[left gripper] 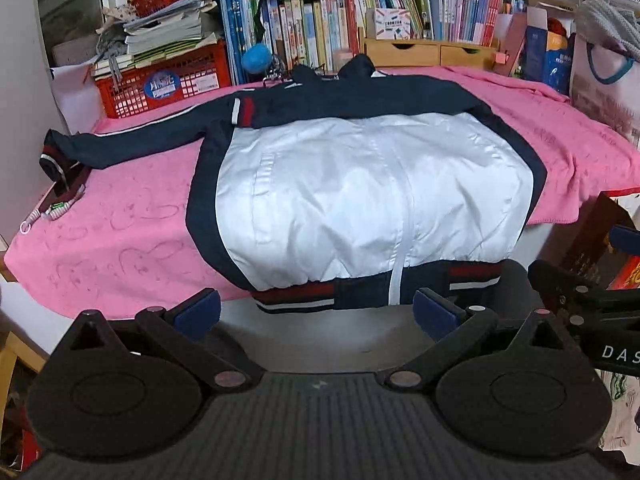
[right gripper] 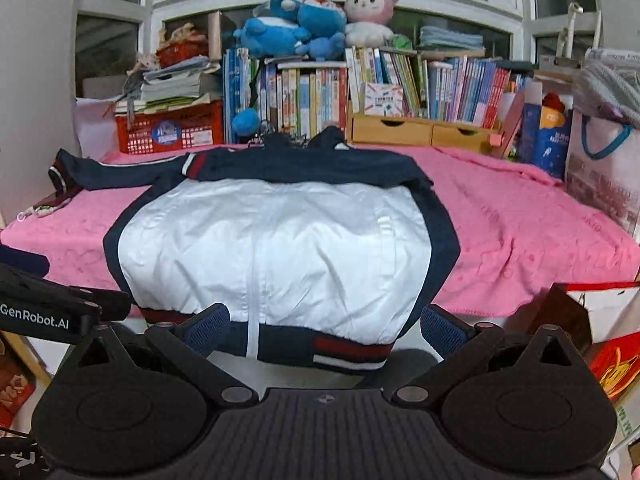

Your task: Fold clothes

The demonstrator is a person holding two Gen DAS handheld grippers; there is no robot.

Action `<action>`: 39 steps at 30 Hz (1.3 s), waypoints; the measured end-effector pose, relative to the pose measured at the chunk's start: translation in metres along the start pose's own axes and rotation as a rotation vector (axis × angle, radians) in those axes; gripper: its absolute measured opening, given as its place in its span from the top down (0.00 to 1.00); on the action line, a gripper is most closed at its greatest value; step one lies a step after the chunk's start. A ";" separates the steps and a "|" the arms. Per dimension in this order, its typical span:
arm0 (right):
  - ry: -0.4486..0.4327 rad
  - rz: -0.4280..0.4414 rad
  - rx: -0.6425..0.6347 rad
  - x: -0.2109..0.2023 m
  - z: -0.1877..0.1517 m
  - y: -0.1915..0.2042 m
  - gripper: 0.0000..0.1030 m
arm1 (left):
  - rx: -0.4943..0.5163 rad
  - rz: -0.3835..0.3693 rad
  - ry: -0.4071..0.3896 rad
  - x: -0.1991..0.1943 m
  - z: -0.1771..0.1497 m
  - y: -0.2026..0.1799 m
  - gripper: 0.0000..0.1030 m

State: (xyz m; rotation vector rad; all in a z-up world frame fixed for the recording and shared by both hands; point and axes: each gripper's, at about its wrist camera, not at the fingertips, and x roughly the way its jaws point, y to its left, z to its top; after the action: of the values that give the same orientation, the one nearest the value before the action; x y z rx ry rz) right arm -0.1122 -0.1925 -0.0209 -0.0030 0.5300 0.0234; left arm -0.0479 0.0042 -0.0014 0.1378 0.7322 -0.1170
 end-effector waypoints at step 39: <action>-0.071 -0.008 0.134 0.169 0.049 -0.001 0.00 | -0.657 0.474 -0.209 0.163 0.126 0.332 0.00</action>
State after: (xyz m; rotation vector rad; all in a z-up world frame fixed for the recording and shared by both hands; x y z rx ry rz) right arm 0.0582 -0.1891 -0.0644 0.1256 0.4600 -0.0202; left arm 0.2062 0.3002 0.0098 -0.3261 0.4828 0.5532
